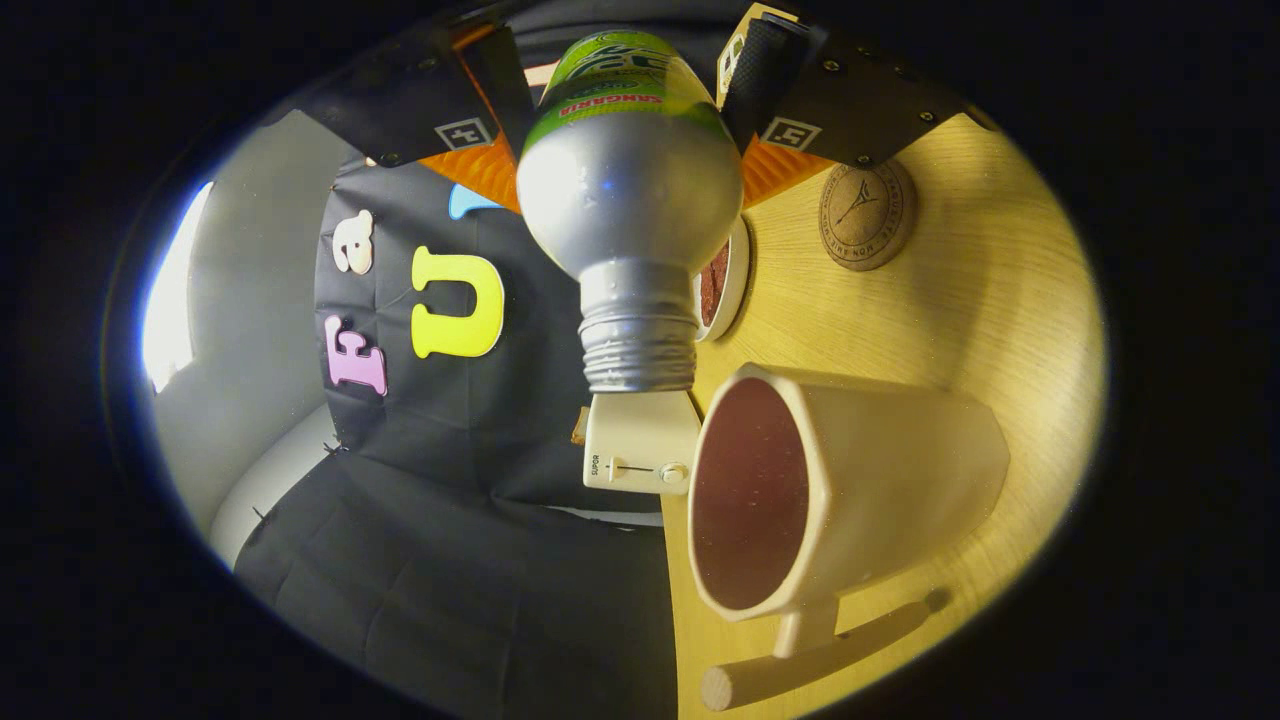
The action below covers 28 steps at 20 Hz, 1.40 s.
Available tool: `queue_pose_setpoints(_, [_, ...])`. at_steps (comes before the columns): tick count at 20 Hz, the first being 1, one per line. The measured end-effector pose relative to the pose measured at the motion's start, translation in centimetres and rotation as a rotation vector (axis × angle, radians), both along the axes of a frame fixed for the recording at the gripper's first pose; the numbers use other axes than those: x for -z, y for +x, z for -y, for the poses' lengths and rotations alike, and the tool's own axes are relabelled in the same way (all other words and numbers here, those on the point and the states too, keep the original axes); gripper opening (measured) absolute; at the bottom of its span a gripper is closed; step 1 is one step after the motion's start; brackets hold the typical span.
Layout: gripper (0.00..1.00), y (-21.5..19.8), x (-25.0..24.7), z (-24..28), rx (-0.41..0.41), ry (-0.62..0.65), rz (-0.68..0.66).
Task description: Take the bottle from table, then pour the juice into the cup, finally place the bottle on the coaster
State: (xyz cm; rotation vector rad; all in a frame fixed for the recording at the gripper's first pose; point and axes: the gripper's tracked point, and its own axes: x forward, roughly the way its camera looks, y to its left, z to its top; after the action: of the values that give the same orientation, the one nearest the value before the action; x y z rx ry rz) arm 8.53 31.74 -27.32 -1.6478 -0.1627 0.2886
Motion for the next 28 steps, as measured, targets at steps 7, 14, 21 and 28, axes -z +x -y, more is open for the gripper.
queue_pose_setpoints(7, [0.82, 0.3, -0.3, 0.2, 0.000, -0.017, 0.017])
queue_pose_setpoints(14, [0.82, 0.1, -0.7, 0.0, -0.021, -0.046, 0.061])
queue_pose_setpoints(21, [0.82, 0.3, -1.9, -0.2, -0.029, -0.055, 0.081])
queue_pose_setpoints(28, [0.82, 0.1, -2.3, 0.0, -0.035, -0.071, 0.098])
